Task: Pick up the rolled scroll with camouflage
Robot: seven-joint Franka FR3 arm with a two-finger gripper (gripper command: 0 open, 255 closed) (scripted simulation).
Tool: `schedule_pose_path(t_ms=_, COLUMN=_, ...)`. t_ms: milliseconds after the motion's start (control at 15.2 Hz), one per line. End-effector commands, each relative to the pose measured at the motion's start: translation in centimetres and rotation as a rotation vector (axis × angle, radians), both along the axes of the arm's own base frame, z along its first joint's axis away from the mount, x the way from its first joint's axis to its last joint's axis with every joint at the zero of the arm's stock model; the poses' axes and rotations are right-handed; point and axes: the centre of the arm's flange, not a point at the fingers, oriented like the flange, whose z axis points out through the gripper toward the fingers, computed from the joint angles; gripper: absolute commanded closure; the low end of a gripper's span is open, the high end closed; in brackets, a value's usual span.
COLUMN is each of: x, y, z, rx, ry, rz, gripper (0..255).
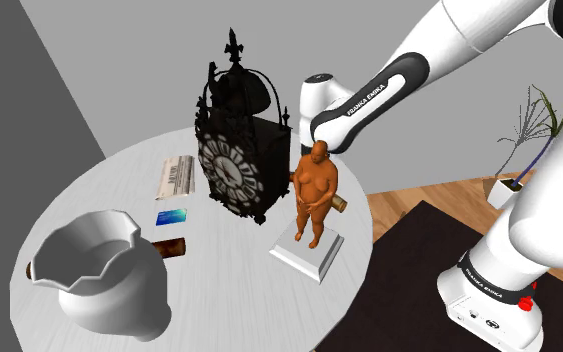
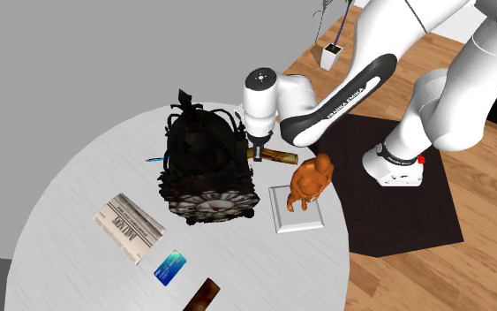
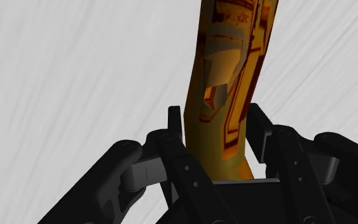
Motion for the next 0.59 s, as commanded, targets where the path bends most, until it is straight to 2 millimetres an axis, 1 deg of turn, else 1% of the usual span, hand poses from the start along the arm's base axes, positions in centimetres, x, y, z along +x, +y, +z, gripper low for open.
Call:
schedule_pose_path(t_ms=0, x=0.1, y=0.0, z=1.0, rx=0.000, ry=0.000, rz=0.000, gripper=255)
schedule_pose_path(t_ms=528, x=0.1, y=0.0, z=5.3, rx=0.000, ry=0.000, rz=0.000, gripper=255)
